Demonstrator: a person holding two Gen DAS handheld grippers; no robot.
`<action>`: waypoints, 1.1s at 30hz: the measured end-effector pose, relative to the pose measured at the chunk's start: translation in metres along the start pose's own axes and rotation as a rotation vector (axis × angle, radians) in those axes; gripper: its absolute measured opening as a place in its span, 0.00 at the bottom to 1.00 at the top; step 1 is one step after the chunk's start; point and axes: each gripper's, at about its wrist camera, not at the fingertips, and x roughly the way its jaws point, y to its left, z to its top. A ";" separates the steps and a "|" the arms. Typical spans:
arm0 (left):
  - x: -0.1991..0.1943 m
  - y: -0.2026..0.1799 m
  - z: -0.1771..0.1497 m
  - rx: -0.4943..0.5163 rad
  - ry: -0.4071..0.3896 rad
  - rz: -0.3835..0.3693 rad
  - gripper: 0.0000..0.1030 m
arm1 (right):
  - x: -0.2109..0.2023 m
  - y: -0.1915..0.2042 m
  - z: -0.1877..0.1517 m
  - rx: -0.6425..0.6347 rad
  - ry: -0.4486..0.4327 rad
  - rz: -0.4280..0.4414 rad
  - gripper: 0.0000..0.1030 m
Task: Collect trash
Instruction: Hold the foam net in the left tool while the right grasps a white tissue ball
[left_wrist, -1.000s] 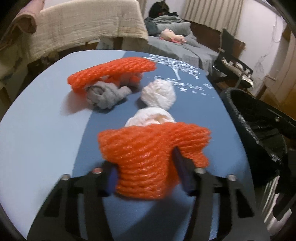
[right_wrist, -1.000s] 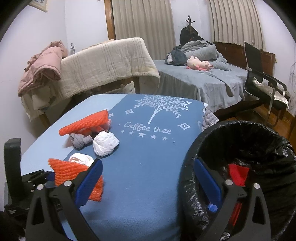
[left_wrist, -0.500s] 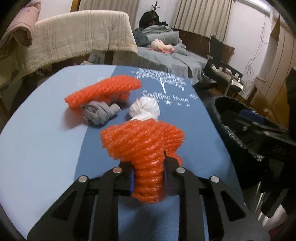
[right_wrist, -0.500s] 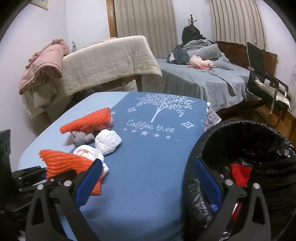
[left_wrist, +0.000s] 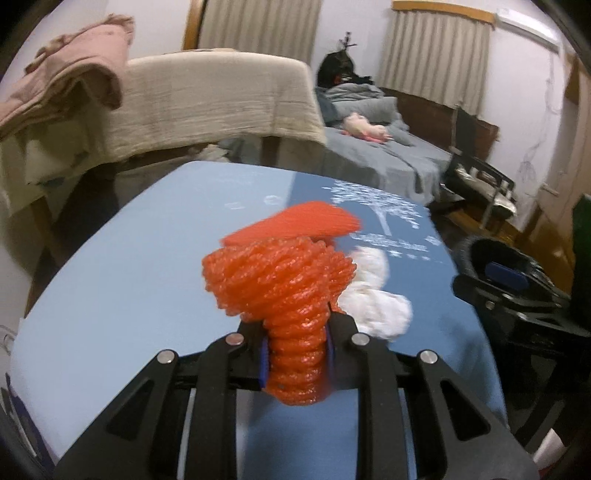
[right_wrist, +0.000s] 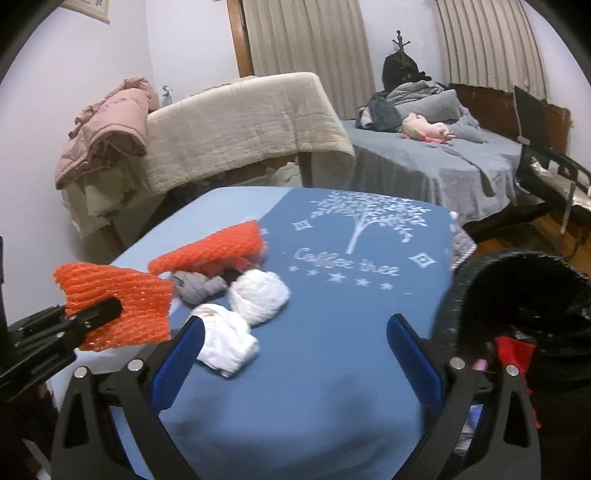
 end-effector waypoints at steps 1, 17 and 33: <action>0.002 0.004 0.001 -0.002 -0.001 0.014 0.20 | 0.003 0.004 0.000 -0.002 0.003 0.008 0.94; 0.018 0.046 -0.002 -0.060 0.031 0.069 0.20 | 0.070 0.053 -0.010 -0.049 0.151 0.040 0.80; 0.018 0.041 0.000 -0.053 0.029 0.047 0.20 | 0.059 0.056 -0.009 -0.057 0.178 0.131 0.40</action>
